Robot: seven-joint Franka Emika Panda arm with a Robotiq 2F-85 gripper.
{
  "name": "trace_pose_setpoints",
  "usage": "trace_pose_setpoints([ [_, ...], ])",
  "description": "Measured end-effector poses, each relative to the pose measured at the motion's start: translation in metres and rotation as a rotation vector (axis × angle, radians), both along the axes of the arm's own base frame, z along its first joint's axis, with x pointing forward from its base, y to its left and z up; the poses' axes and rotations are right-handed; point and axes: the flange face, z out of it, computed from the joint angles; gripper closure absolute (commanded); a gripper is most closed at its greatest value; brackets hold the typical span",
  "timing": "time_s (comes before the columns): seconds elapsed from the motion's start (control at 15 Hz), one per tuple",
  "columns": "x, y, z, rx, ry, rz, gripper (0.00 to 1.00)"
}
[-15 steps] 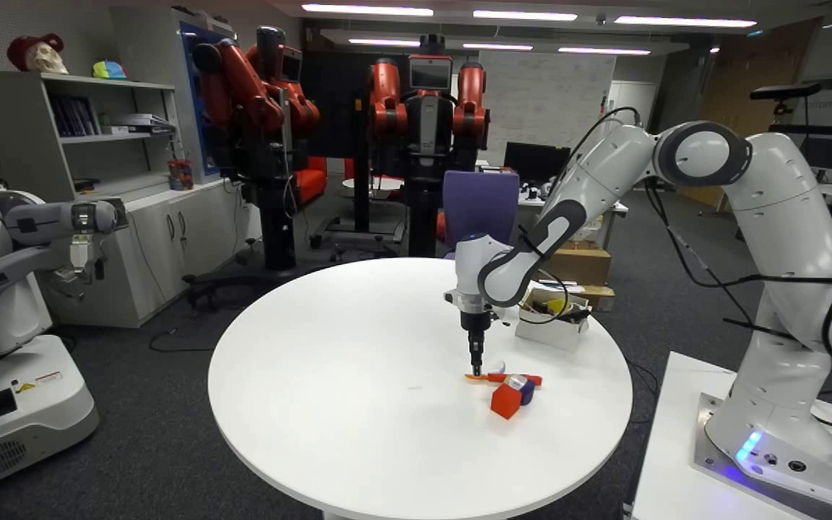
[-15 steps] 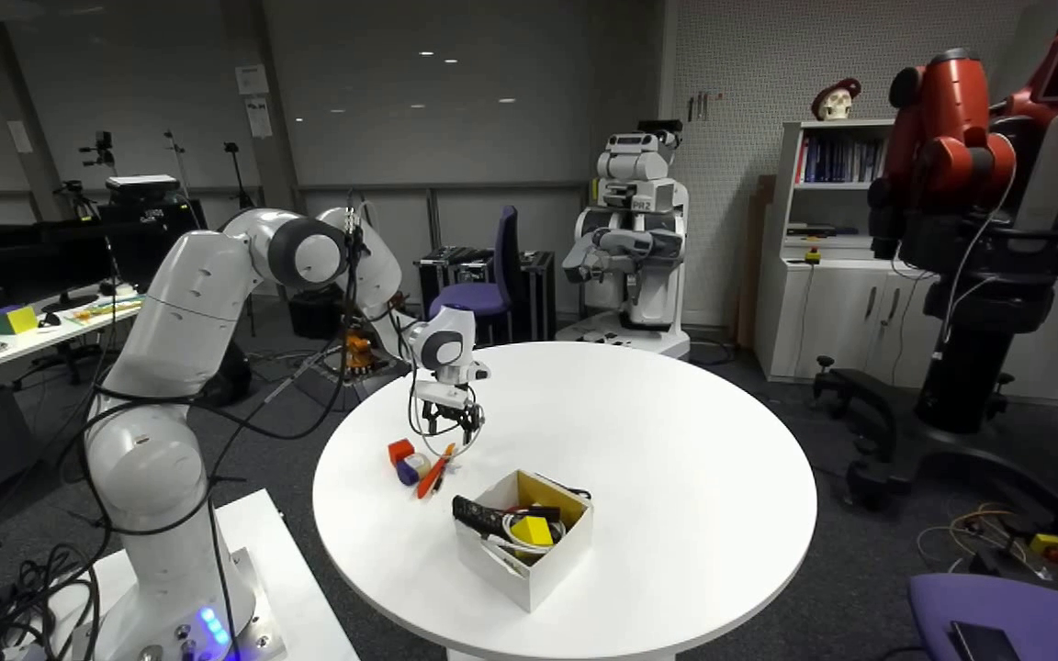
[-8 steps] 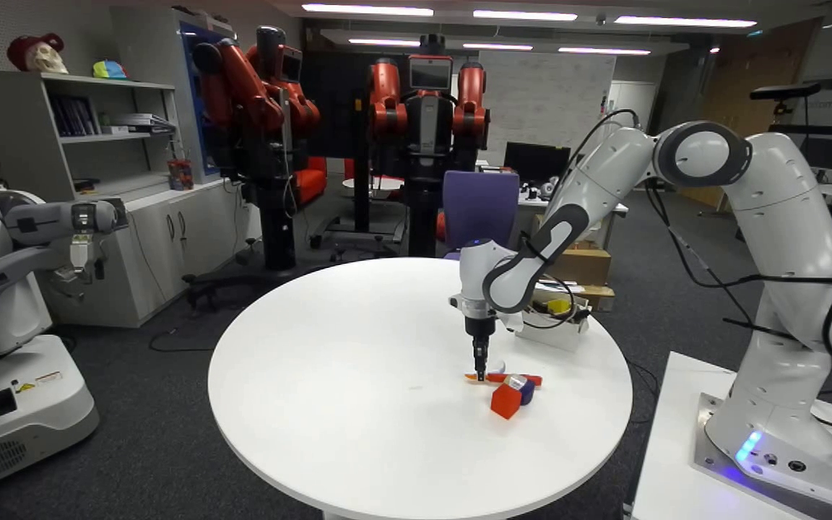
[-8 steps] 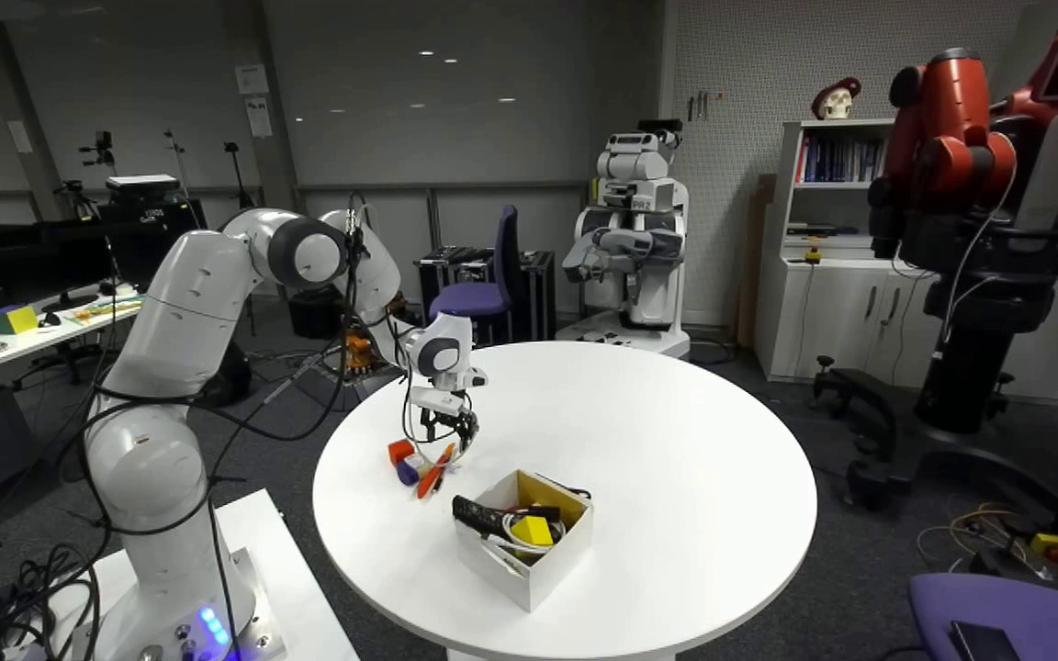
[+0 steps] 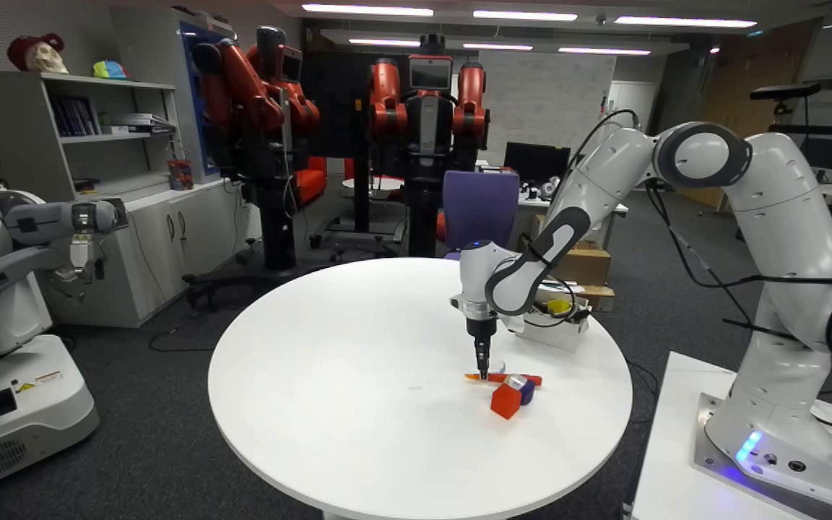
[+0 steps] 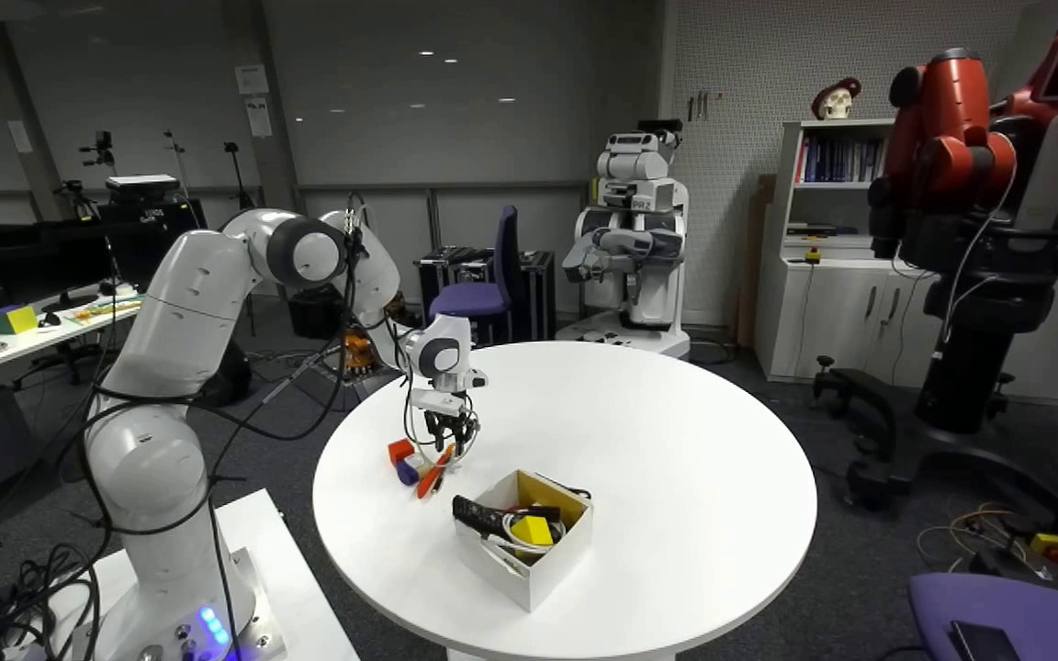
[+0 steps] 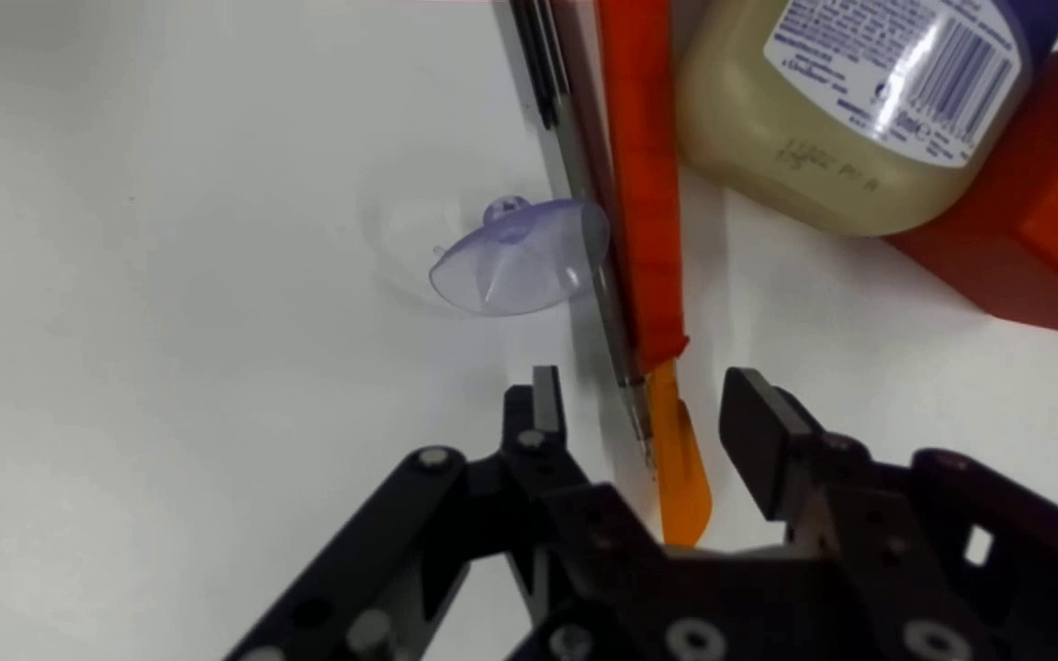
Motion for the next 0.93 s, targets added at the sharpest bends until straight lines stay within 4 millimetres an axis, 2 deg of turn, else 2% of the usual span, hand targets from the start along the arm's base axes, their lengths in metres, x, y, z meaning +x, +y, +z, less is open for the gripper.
trace_pose_setpoints([
  [0.2, 0.0, 0.0, 0.0, -0.003, 0.0, 0.001, 0.99],
  [0.73, -0.001, 0.002, 0.001, -0.003, 0.001, 0.002, 0.99],
  [0.93, 0.001, 0.003, 0.013, -0.003, -0.006, -0.009, 0.99],
])
